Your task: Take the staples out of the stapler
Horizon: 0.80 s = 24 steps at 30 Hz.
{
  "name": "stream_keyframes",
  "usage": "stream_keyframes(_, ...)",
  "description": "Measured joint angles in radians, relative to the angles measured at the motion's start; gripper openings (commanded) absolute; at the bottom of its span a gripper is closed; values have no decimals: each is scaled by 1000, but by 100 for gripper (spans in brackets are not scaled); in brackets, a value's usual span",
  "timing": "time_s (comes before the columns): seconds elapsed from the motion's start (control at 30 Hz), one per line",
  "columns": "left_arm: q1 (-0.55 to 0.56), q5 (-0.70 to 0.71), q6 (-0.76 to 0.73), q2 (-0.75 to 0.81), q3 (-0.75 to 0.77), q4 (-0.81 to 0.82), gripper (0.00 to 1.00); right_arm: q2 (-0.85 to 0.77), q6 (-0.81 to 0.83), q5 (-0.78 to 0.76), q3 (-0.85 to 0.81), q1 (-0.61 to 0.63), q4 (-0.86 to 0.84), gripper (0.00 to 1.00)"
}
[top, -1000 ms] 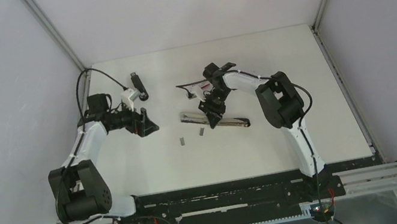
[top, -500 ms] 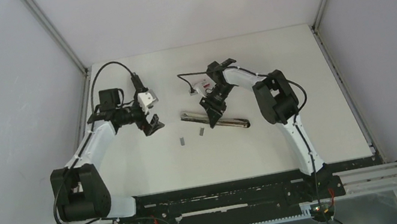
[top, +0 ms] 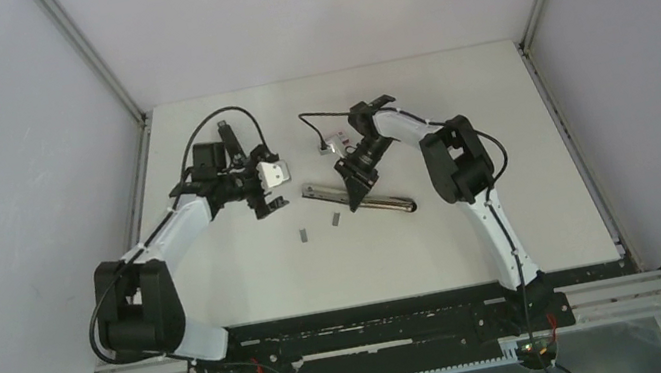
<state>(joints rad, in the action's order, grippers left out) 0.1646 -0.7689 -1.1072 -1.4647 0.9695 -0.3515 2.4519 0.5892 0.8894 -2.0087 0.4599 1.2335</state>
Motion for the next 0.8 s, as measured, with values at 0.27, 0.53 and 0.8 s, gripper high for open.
stream_keyframes(0.27, 71, 56, -103, -101, 24, -16, 97, 18, 0, 32, -3, 0, 29, 28)
stream_keyframes(0.53, 160, 152, -162, -174, 80, -26, 84, 34, 0, 55, -15, 0, 41, 29)
stream_keyframes(0.8, 203, 225, -213, -189, 74, 1, 76, 47, 2, 79, -24, -5, 57, 29)
